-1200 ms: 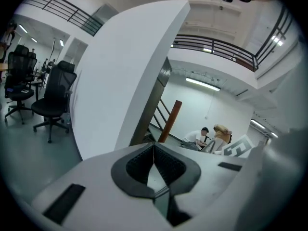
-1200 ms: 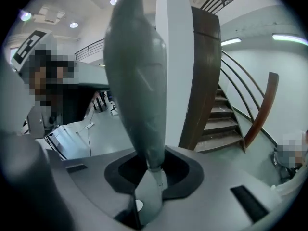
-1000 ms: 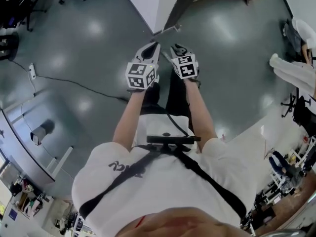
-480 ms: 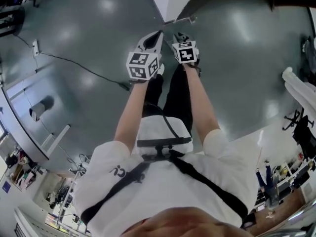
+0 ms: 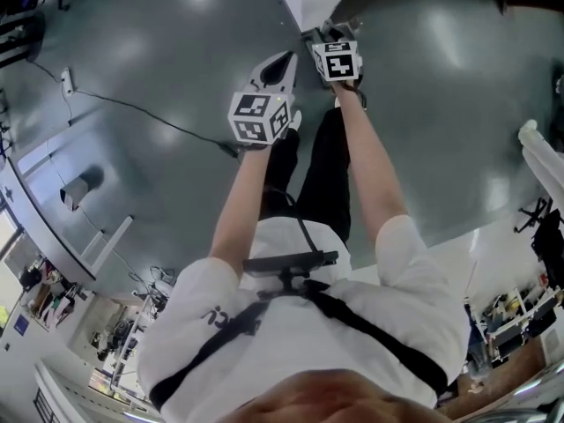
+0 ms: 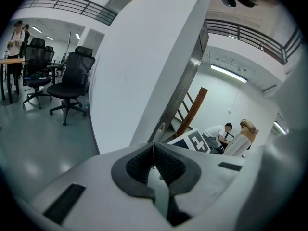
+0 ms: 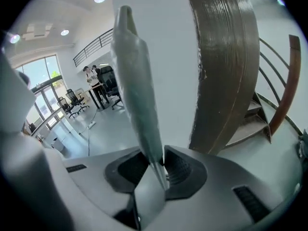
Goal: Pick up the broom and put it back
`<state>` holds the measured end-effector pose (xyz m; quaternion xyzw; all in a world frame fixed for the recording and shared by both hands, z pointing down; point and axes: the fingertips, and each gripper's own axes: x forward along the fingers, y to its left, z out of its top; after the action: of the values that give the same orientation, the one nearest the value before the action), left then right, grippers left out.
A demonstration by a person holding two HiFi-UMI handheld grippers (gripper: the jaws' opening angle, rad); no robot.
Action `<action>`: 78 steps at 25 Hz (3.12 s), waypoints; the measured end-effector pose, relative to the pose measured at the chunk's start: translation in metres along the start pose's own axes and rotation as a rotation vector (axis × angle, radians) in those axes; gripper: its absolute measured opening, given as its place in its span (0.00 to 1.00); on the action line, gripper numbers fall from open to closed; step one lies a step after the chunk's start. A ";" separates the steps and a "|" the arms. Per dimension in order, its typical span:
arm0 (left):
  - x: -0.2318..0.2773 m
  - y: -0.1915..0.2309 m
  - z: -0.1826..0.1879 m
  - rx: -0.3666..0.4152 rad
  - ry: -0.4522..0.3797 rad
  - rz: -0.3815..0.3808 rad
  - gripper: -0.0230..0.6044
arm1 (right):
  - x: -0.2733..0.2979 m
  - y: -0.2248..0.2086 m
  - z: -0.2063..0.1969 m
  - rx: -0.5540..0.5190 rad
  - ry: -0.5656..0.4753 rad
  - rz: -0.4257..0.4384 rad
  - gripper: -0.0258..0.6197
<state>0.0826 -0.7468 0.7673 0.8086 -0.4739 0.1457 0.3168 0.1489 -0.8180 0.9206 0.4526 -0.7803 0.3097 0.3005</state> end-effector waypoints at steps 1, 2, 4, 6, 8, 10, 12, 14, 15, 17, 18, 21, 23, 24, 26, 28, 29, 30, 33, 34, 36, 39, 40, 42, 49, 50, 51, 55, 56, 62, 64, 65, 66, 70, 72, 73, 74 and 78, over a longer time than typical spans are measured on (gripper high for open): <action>0.002 0.002 -0.002 -0.002 0.004 0.002 0.06 | 0.005 -0.003 0.004 -0.003 -0.002 -0.001 0.18; 0.003 0.004 -0.003 -0.004 0.008 0.003 0.06 | 0.010 -0.005 0.008 -0.005 -0.007 -0.003 0.18; 0.007 0.008 -0.006 -0.007 0.017 0.004 0.06 | 0.016 -0.012 0.015 0.004 -0.019 -0.011 0.18; 0.010 0.008 -0.009 -0.007 0.022 0.001 0.06 | 0.020 -0.022 0.019 0.033 -0.030 -0.023 0.18; 0.013 0.006 -0.012 -0.006 0.026 -0.005 0.06 | 0.023 -0.031 0.015 0.073 -0.023 -0.029 0.18; 0.016 0.004 -0.014 -0.004 0.030 -0.011 0.06 | 0.024 -0.036 0.011 0.090 -0.014 -0.028 0.18; 0.017 0.002 -0.017 -0.002 0.036 -0.016 0.06 | 0.023 -0.035 0.012 0.083 -0.014 -0.026 0.18; 0.019 0.000 -0.020 0.000 0.042 -0.022 0.06 | 0.023 -0.035 0.009 0.082 -0.006 -0.027 0.18; 0.020 -0.001 -0.021 0.001 0.044 -0.024 0.06 | 0.023 -0.036 0.010 0.084 -0.011 -0.031 0.18; 0.022 -0.002 -0.021 0.000 0.046 -0.026 0.06 | 0.020 -0.039 0.018 0.085 -0.041 -0.039 0.19; 0.022 -0.002 -0.022 -0.001 0.046 -0.026 0.06 | 0.018 -0.039 0.017 0.090 -0.042 -0.036 0.28; 0.022 -0.002 -0.023 -0.006 0.046 -0.026 0.06 | 0.015 -0.034 0.011 0.096 -0.025 -0.011 0.36; 0.020 -0.002 -0.023 -0.008 0.046 -0.026 0.06 | 0.010 -0.032 0.011 0.088 -0.027 -0.010 0.38; 0.019 -0.002 -0.022 -0.008 0.044 -0.026 0.06 | 0.006 -0.032 0.012 0.085 -0.030 -0.012 0.41; 0.015 -0.003 -0.017 -0.009 0.038 -0.026 0.06 | -0.008 -0.032 0.016 0.088 -0.043 -0.018 0.42; 0.007 -0.005 -0.010 -0.005 0.030 -0.027 0.06 | -0.030 -0.030 0.020 0.098 -0.068 -0.028 0.42; 0.003 -0.007 -0.006 0.000 0.026 -0.029 0.06 | -0.043 -0.029 0.023 0.103 -0.083 -0.036 0.42; -0.001 -0.009 -0.003 0.009 0.022 -0.033 0.06 | -0.057 -0.028 0.025 0.108 -0.100 -0.043 0.42; -0.012 -0.016 0.009 0.039 0.007 -0.050 0.06 | -0.104 -0.021 0.034 0.108 -0.160 -0.057 0.42; -0.017 -0.019 0.014 0.043 0.000 -0.058 0.06 | -0.120 -0.015 0.039 0.100 -0.183 -0.059 0.42; -0.029 -0.026 0.025 0.055 -0.017 -0.076 0.06 | -0.154 -0.002 0.050 0.079 -0.229 -0.065 0.42; -0.055 -0.044 0.045 0.096 -0.041 -0.097 0.06 | -0.211 0.018 0.069 0.050 -0.293 -0.076 0.42; -0.062 -0.052 0.054 0.110 -0.053 -0.103 0.06 | -0.230 0.020 0.077 0.040 -0.318 -0.078 0.42; -0.070 -0.068 0.079 0.145 -0.091 -0.114 0.06 | -0.266 0.020 0.097 0.025 -0.381 -0.085 0.42; -0.135 -0.103 0.130 0.223 -0.194 -0.165 0.06 | -0.352 0.070 0.138 -0.007 -0.533 -0.076 0.41; -0.141 -0.105 0.130 0.223 -0.194 -0.167 0.06 | -0.355 0.077 0.137 -0.015 -0.533 -0.063 0.41; -0.144 -0.107 0.130 0.222 -0.193 -0.169 0.06 | -0.357 0.083 0.136 -0.020 -0.532 -0.051 0.38; -0.148 -0.106 0.134 0.204 -0.204 -0.169 0.06 | -0.360 0.099 0.140 -0.016 -0.542 -0.018 0.21; -0.149 -0.107 0.137 0.201 -0.211 -0.169 0.06 | -0.363 0.102 0.143 -0.015 -0.550 -0.012 0.18; -0.151 -0.121 0.156 0.209 -0.250 -0.180 0.06 | -0.390 0.101 0.174 0.009 -0.641 -0.014 0.08; -0.152 -0.124 0.163 0.210 -0.265 -0.182 0.06 | -0.399 0.097 0.185 0.016 -0.670 -0.031 0.05; -0.152 -0.123 0.165 0.210 -0.270 -0.183 0.06 | -0.401 0.095 0.188 0.019 -0.679 -0.040 0.05; -0.153 -0.122 0.166 0.209 -0.273 -0.183 0.06 | -0.402 0.095 0.191 0.022 -0.684 -0.049 0.05; -0.153 -0.120 0.168 0.206 -0.283 -0.179 0.06 | -0.401 0.092 0.193 0.022 -0.676 -0.074 0.05; -0.153 -0.124 0.170 0.204 -0.290 -0.175 0.06 | -0.404 0.087 0.192 0.017 -0.668 -0.082 0.05; -0.154 -0.125 0.172 0.204 -0.295 -0.173 0.06 | -0.405 0.085 0.192 0.016 -0.666 -0.085 0.05; -0.154 -0.125 0.173 0.204 -0.298 -0.171 0.06 | -0.405 0.085 0.193 0.014 -0.665 -0.087 0.05; -0.155 -0.117 0.177 0.204 -0.300 -0.174 0.06 | -0.400 0.090 0.198 0.008 -0.665 -0.092 0.05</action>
<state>0.0928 -0.7166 0.5069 0.8869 -0.4272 0.0430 0.1706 0.1948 -0.7236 0.4775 0.5647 -0.8132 0.1345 0.0414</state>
